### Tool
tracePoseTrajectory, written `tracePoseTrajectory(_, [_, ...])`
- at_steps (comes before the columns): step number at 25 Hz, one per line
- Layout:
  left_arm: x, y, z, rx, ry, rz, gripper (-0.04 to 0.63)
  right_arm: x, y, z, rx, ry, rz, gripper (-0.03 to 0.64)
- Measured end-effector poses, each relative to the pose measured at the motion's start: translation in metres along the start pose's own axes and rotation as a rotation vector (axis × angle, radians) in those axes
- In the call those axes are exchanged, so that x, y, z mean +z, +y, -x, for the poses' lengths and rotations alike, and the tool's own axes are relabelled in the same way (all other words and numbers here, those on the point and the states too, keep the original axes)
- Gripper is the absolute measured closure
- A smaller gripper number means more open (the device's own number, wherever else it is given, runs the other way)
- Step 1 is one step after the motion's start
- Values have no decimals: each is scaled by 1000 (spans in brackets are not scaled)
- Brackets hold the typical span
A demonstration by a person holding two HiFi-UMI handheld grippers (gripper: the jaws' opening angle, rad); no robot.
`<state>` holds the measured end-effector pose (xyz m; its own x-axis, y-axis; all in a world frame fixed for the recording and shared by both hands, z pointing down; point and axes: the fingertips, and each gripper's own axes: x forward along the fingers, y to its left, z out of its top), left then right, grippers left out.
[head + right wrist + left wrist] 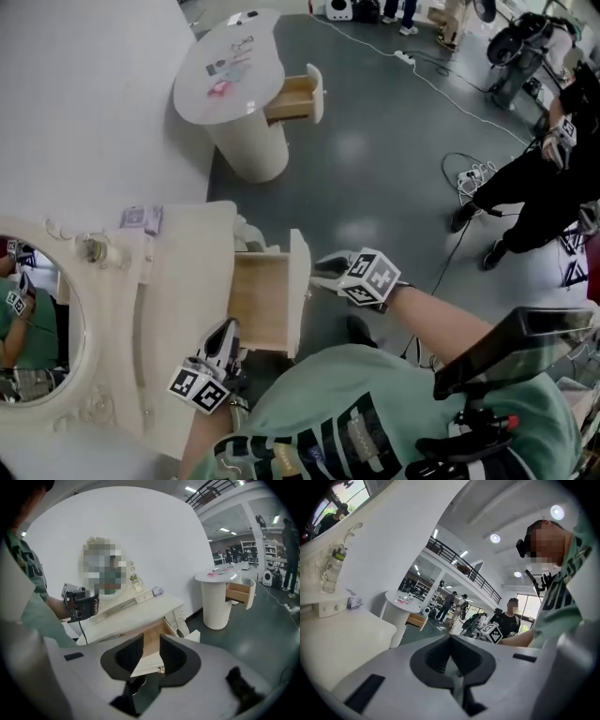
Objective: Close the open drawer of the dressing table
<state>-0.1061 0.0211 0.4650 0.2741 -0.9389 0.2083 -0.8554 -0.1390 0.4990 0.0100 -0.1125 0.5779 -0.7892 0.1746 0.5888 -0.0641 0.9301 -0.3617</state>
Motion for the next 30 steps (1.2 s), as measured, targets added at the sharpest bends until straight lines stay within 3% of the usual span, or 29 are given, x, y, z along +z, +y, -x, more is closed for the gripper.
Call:
tracePoseTrajectory(6, [-18, 18, -5, -30, 33, 13, 598, -37, -21, -28, -68, 123, 79, 500])
tracePoseTrajectory(15, [-49, 40, -5, 33, 90, 30, 598, -112, -23, -80, -20, 383, 258, 468])
tracePoseTrajectory(20, [-69, 48, -8, 66, 120, 45, 598, -144, -19, -106, 1, 471, 293, 446])
tracePoseTrajectory(30, [-91, 69, -17, 92, 151, 37, 598, -180, -35, -157, -59, 573, 337, 423])
